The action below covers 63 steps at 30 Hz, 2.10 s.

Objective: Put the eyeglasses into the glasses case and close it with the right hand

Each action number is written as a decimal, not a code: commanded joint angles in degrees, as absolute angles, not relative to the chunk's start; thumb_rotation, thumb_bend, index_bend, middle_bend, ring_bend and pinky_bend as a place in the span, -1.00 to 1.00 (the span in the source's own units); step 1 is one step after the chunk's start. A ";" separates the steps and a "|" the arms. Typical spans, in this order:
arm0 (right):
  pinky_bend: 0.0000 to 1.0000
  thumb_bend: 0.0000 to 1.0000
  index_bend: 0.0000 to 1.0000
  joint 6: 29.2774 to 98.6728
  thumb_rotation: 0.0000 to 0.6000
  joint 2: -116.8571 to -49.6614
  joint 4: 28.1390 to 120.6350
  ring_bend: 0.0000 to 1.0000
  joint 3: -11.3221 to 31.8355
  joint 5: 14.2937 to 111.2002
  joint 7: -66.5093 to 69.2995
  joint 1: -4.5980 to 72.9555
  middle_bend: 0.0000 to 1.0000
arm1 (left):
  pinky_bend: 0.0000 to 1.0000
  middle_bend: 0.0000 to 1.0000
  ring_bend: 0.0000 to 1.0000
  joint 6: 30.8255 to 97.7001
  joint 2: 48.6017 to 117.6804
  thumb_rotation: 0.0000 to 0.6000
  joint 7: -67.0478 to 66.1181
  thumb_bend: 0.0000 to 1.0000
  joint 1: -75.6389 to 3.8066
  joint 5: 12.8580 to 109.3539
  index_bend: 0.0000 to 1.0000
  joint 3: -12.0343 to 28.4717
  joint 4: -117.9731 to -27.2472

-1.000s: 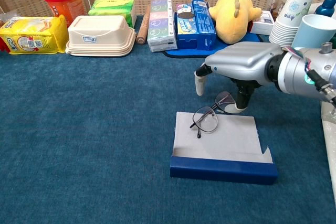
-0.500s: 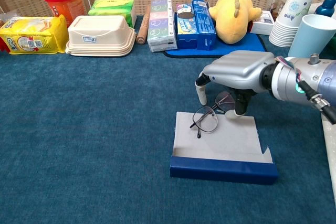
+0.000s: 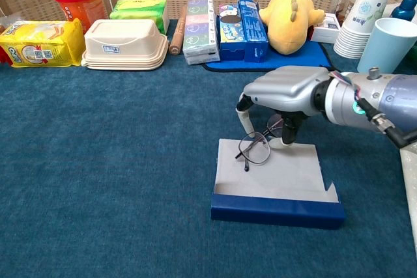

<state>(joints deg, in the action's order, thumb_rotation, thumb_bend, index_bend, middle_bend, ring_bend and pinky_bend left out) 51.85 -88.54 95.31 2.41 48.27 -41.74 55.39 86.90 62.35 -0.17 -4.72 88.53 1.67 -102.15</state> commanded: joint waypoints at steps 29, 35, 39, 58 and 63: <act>-0.61 -0.37 0.17 51.15 1.00 -90.62 92.70 -0.56 4.45 47.27 -37.60 56.82 -0.38 | -1.00 -0.94 -1.00 87.69 62.47 1.00 1.06 -0.43 -4.20 88.62 -0.77 1.79 -101.05; -0.60 -0.36 0.23 52.40 1.00 -90.35 93.44 -0.52 4.61 47.08 -37.63 56.54 -0.34 | -1.00 -0.94 -1.00 87.87 62.50 1.00 1.33 -0.43 -4.14 88.70 -0.77 1.86 -100.79; -0.59 -0.35 0.27 54.20 1.00 -89.98 94.65 -0.48 4.69 46.87 -38.43 56.19 -0.31 | -1.00 -0.94 -1.00 87.78 62.60 1.00 1.49 -0.43 -4.23 88.82 -0.77 1.88 -100.62; -0.59 -0.34 0.32 70.81 1.00 -87.92 110.13 -0.41 0.93 43.56 -50.82 51.50 -0.26 | -1.00 -0.94 -1.00 86.75 63.24 1.00 1.81 -0.43 -5.61 89.87 -0.77 2.30 -100.18; -0.59 -0.33 0.32 74.63 1.00 -88.93 112.89 -0.42 0.21 41.68 -54.32 50.29 -0.26 | -1.00 -0.94 -1.00 86.57 63.22 1.00 1.82 -0.43 -5.89 90.29 -0.77 2.21 -100.25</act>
